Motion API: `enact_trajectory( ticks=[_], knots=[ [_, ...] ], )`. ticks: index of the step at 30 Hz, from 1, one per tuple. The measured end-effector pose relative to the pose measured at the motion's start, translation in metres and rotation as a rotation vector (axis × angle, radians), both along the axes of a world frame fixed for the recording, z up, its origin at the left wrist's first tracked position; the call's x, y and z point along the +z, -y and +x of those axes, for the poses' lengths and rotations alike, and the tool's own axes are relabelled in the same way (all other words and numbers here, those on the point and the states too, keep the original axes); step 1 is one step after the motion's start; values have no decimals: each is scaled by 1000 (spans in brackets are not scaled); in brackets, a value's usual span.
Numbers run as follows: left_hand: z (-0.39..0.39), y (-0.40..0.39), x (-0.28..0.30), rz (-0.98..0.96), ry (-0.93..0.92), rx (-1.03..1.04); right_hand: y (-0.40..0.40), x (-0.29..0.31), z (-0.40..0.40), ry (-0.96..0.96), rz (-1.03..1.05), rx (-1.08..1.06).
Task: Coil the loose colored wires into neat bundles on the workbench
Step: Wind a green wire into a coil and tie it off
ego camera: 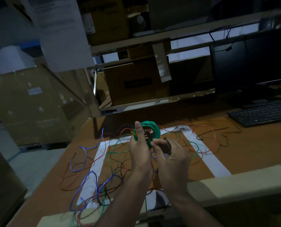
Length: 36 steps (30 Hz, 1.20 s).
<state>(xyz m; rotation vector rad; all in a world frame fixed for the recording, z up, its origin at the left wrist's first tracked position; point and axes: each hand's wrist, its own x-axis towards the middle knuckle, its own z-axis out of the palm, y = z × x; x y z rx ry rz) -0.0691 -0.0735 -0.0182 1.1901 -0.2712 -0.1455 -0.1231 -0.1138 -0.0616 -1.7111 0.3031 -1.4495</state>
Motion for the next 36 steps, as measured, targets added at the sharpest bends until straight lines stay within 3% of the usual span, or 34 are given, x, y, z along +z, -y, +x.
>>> enact_trajectory(
  ticks=[7, 12, 16, 20, 23, 28, 32, 36],
  knots=[
    [2, -4, -4, -188, -233, -83, -2, 1, -1, 24, -40, -41],
    [10, -2, 4, -218, -394, -74, -4, 0, -6, 94, -90, -4],
    [13, -4, 5, -182, -373, -3, -5, 2, -8, 66, -39, 76],
    [21, -5, -2, -76, -290, 121, -8, 9, -12, -16, 189, 262],
    [26, -7, -4, 5, -234, 196, -7, 21, -17, 29, 377, 452],
    [25, -8, -11, -48, -97, 204, -2, 31, -24, 6, 384, 509],
    [21, -8, -12, -43, -13, 193, -4, 18, -23, -42, 162, 263],
    [17, -8, -13, -72, -62, 182, -10, 2, -15, 34, 7, 71]
  ],
)
